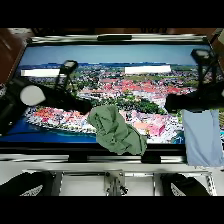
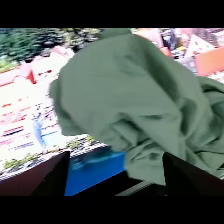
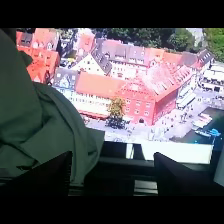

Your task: Fold the shirts.

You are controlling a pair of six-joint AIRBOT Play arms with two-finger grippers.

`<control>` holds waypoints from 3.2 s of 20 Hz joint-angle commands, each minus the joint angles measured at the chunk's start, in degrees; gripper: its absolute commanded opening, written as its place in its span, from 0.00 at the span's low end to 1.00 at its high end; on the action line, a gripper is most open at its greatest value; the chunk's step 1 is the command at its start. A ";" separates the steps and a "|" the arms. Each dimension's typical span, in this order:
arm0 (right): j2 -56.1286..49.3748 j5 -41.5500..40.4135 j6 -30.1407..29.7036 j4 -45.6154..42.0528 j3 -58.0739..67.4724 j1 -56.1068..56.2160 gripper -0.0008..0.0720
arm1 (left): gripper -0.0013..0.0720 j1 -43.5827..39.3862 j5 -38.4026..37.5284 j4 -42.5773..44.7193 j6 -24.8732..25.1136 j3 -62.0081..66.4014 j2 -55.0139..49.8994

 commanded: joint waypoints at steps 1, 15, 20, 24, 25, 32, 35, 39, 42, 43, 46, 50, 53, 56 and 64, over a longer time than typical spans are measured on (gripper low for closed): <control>0.11 0.02 -0.96 -6.93 -9.25 -0.04 0.87 | 1.00 11.69 -13.51 3.32 2.43 2.10 1.40; 0.11 -2.03 -5.53 6.47 -35.39 -0.04 0.87 | 1.00 13.53 23.63 -41.99 12.55 -25.53 -11.43; 0.11 -7.54 -5.22 17.64 -37.13 -0.02 0.87 | 0.23 12.33 26.75 -42.05 13.09 -25.53 -15.26; 0.11 -16.26 -3.67 21.81 -44.68 -0.04 0.87 | 0.07 12.55 25.40 -42.16 15.72 -25.11 -14.93; 0.11 -18.58 -1.66 21.88 -46.56 -0.04 0.87 | 0.07 12.55 25.38 -42.18 15.91 -25.11 -14.86; -2.27 -30.84 0.90 29.11 -51.34 -0.02 0.77 | 0.07 12.55 23.71 -42.21 16.06 -25.09 -14.75; -7.45 -30.67 -1.09 30.53 -51.30 0.02 0.48 | 0.07 12.57 23.21 -42.21 16.04 -24.55 -13.99; -4.96 -27.61 -6.38 30.42 -45.99 -0.02 0.11 | 0.06 12.57 22.10 -38.88 21.33 -19.17 -10.54; 3.28 -24.15 -12.39 22.25 -32.76 -0.02 0.12 | 0.06 12.81 16.81 -28.46 22.71 -8.11 -4.37; 6.62 -23.98 -12.74 17.51 -26.27 -0.02 0.12 | 0.06 12.92 15.04 -24.61 22.73 -3.37 -1.86; 14.60 -27.47 -12.41 7.80 -5.18 -0.02 0.11 | 0.06 12.96 13.40 -18.86 22.21 13.60 6.80; 20.04 -34.49 -6.71 8.07 15.21 -0.02 0.11 | 0.07 12.90 15.50 -19.61 19.63 31.93 17.14; 22.34 -34.58 -3.91 8.07 19.71 -0.02 0.12 | 0.07 12.92 17.20 -14.32 15.72 33.31 24.20; 23.32 -32.96 -3.48 6.97 19.78 -0.02 0.12 | 0.07 12.92 7.15 -2.27 7.02 33.31 27.43; 12.61 -6.34 1.01 -0.11 19.04 -0.02 0.12 | 0.07 12.90 -15.76 7.13 6.75 14.99 27.28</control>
